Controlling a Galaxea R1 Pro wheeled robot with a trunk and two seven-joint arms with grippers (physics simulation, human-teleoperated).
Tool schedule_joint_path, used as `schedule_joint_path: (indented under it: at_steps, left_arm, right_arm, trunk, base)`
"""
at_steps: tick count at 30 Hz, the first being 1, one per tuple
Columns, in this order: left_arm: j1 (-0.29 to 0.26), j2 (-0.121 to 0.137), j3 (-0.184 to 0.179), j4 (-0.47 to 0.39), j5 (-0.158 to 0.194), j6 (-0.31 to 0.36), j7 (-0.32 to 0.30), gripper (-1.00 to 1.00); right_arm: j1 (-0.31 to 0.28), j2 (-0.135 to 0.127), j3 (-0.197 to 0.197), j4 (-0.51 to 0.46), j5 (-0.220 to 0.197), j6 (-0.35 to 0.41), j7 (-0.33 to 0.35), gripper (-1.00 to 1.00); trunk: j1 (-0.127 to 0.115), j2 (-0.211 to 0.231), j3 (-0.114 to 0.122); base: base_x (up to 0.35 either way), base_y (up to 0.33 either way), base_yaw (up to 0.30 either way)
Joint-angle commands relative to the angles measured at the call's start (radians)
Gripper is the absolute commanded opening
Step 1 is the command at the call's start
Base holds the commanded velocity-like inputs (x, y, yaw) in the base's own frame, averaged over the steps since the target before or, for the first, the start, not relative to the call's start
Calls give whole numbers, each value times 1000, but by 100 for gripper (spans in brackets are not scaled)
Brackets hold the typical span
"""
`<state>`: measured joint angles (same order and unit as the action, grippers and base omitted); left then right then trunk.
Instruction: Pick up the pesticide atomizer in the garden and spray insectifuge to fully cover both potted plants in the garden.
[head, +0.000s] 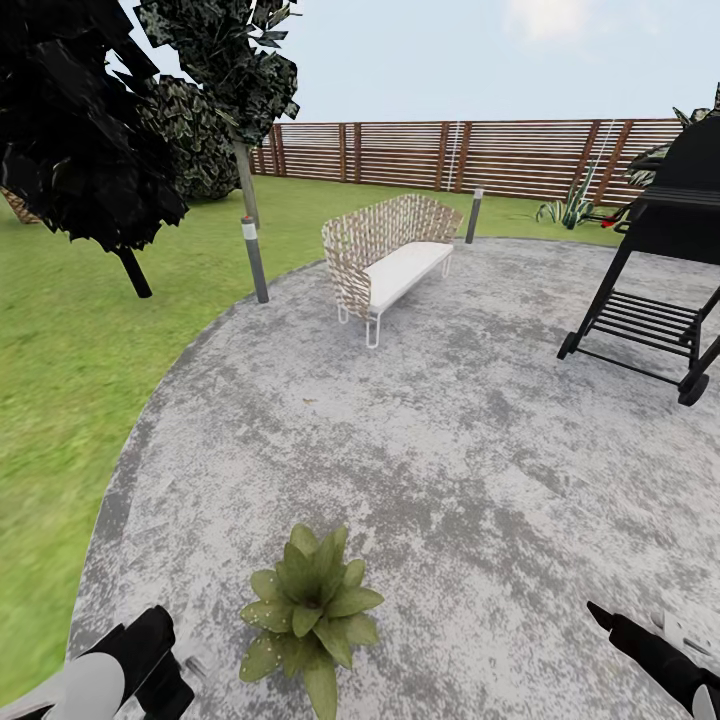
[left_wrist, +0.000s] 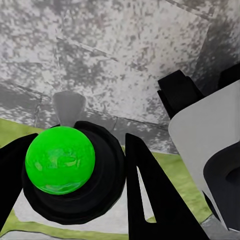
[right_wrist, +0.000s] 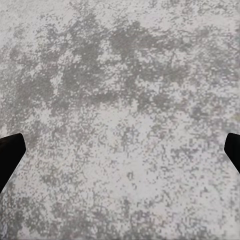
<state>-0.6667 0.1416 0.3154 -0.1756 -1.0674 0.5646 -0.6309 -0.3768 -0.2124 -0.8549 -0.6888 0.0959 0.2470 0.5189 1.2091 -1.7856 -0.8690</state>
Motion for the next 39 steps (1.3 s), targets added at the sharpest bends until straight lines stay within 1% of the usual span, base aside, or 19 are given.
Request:
schedule_joint_path:
  at_steps: [1,4,7,9,11,19,24,25,28,30,31,32,33,34,36,37,39]
  left_arm:
    - [0,0,8,-2,-8,4,-6,-100]
    - [3,0,8,-1,-8,-2,-5,-100]
    - [32,0,8,-1,-7,-60,-2,-100]
    - [42,0,8,-1,-6,-79,6,-100]
    - [44,0,9,-2,-4,-84,8,-100]
    - [45,-2,14,-12,1,-86,10,-100]
    - [44,-4,13,-95,2,-80,0,-100]
    - [43,-6,13,-122,3,-78,-3,-100]
    - [37,-9,13,-144,3,-53,-17,-100]
    - [29,-11,13,-169,2,5,-78,-100]
    - [21,-14,12,-201,0,35,-141,-100]
    - [17,-16,11,-228,-3,48,-188,-100]
    - [14,-19,9,-273,-6,60,-254,-100]
    - [12,-22,4,-312,-9,67,-307,-100]
    - [8,-29,-8,-345,-22,82,-360,-100]
    - [0,-35,-15,-355,-35,95,-381,-100]
    - [-37,-49,-37,-368,-89,137,-435,-100]
  right_arm:
    - [-1,1,-6,-1,10,5,9,100]
    - [-1,1,-6,-1,10,5,9,100]
    - [-1,1,-6,-1,10,5,9,100]
    - [-1,1,-6,-1,10,5,9,100]
    - [-2,1,-6,-1,10,5,9,100]
    - [-1,1,-6,-1,10,5,9,100]
    - [-1,1,-6,-1,10,5,9,100]
    - [-1,1,-6,-1,10,5,9,100]
    - [-2,1,-7,-1,10,5,9,100]
    - [-2,1,-7,-1,10,5,9,100]
    - [-1,1,-7,-1,10,5,9,100]
    - [-2,1,-7,-1,9,5,9,100]
    - [-2,1,-7,-1,9,5,9,100]
    - [-1,1,-7,-1,9,5,9,100]
    - [-1,1,-7,-1,9,5,9,100]
    - [-1,1,-7,-1,9,5,9,100]
    - [-1,1,-7,-1,8,5,9,100]
  trunk:
    - [0,0,-1]
    - [0,0,-1]
    - [0,0,-1]
    - [0,0,-1]
    - [0,0,-1]
    - [0,0,-1]
    - [0,0,-1]
    - [0,0,-1]
    - [0,0,-1]
    - [0,0,-1]
    - [0,0,-1]
    - [0,0,-1]
    - [0,0,-1]
    - [0,0,-1]
    - [0,0,-1]
    - [0,0,-1]
    - [0,0,-1]
  base:
    - [0,0,0]
    - [0,0,0]
    - [0,0,0]
    - [0,0,0]
    - [0,0,0]
    - [0,0,0]
    - [0,0,0]
    - [0,0,0]
    - [0,0,0]
    - [0,0,0]
    - [0,0,0]
    - [0,0,0]
    - [0,0,0]
    - [0,0,0]
    - [0,0,0]
    - [0,0,0]
    - [0,0,0]
